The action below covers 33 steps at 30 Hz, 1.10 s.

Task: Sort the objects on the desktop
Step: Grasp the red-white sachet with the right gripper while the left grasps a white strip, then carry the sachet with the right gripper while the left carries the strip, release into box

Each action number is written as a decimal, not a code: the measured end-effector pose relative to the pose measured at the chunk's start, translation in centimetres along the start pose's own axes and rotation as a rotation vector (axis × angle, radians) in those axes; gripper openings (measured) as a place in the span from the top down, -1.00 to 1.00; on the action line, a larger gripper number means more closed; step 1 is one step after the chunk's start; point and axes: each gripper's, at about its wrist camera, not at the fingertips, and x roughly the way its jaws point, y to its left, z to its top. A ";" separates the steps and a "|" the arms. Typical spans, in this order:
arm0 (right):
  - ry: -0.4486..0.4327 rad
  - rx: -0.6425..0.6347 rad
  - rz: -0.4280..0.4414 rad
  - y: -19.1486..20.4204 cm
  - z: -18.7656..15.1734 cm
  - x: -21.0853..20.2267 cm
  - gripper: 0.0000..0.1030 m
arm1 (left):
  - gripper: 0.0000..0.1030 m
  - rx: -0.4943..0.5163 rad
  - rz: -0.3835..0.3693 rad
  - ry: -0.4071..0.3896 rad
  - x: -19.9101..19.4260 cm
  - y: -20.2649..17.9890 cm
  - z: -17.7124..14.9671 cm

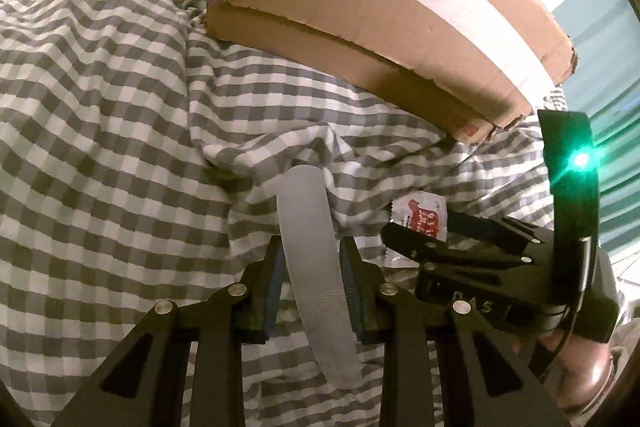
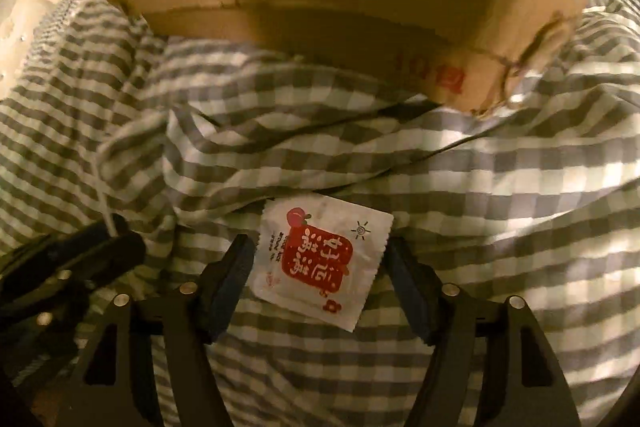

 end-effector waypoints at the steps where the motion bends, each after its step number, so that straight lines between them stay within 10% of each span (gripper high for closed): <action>1: 0.000 -0.009 -0.012 0.2 -0.1 0.2 -0.33 | 0.45 -0.001 0.000 0.001 0.0 0.1 0.0; 10: -0.038 -0.032 -0.050 1.0 -1.1 -0.9 0.15 | 0.45 0.014 0.006 -0.023 -1.1 0.0 -0.7; 33: -0.364 -0.074 -0.009 1.9 -3.6 -14.3 0.20 | 0.54 0.063 -0.033 -0.156 -6.0 -2.5 -0.4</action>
